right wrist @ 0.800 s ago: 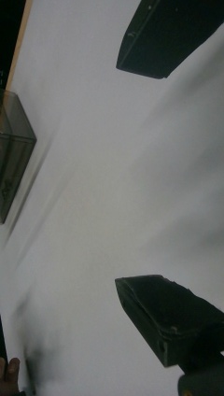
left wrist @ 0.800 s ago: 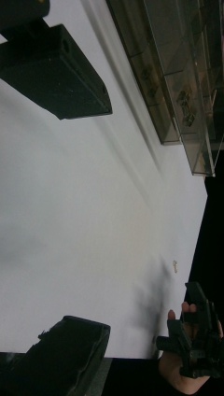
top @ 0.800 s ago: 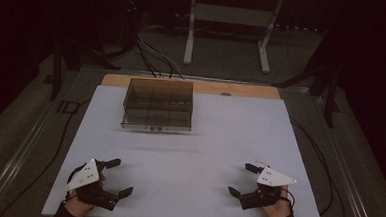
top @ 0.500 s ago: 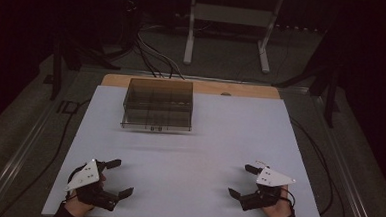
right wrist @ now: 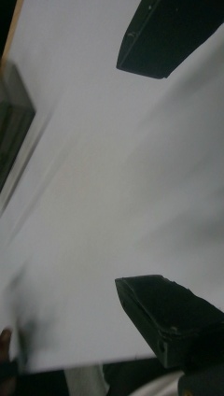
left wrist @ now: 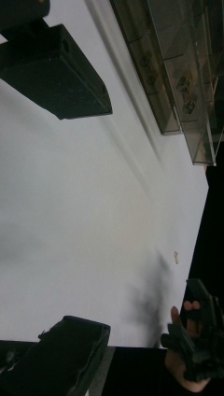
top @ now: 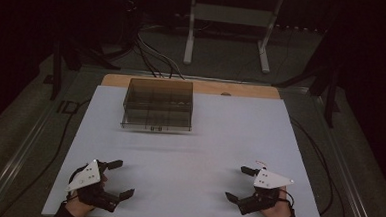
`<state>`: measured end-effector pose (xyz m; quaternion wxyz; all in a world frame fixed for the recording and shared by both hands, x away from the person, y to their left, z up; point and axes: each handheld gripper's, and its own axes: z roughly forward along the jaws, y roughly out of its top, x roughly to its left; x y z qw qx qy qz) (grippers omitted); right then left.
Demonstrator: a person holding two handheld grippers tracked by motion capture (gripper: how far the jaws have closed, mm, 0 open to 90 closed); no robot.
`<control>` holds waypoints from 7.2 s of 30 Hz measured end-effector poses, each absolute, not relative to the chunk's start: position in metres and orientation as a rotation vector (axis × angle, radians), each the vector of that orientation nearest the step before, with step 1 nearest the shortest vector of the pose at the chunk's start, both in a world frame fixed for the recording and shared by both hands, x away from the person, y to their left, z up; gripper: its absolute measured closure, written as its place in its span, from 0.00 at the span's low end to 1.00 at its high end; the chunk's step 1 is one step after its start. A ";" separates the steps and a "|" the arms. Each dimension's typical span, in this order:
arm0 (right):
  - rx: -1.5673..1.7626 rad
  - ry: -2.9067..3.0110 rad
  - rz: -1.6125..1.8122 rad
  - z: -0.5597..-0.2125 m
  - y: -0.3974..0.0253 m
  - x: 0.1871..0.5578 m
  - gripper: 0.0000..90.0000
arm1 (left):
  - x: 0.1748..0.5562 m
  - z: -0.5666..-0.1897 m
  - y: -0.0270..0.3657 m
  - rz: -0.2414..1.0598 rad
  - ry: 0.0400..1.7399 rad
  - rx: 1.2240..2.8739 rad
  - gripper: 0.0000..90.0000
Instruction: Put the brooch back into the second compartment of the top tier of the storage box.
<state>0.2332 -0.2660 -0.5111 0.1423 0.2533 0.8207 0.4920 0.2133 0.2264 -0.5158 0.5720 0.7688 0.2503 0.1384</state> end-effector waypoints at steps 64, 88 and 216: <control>1.260 2.176 1.177 -0.503 -0.325 0.302 0.00 | 0.213 -0.514 0.226 0.328 0.584 1.793 0.01; 1.390 2.198 0.963 -0.522 -0.339 0.310 0.49 | 0.213 -0.514 0.226 0.327 0.584 1.797 0.01; 1.067 2.384 1.030 -0.439 -0.210 0.348 0.95 | 0.213 -0.515 0.224 0.318 0.586 1.791 0.01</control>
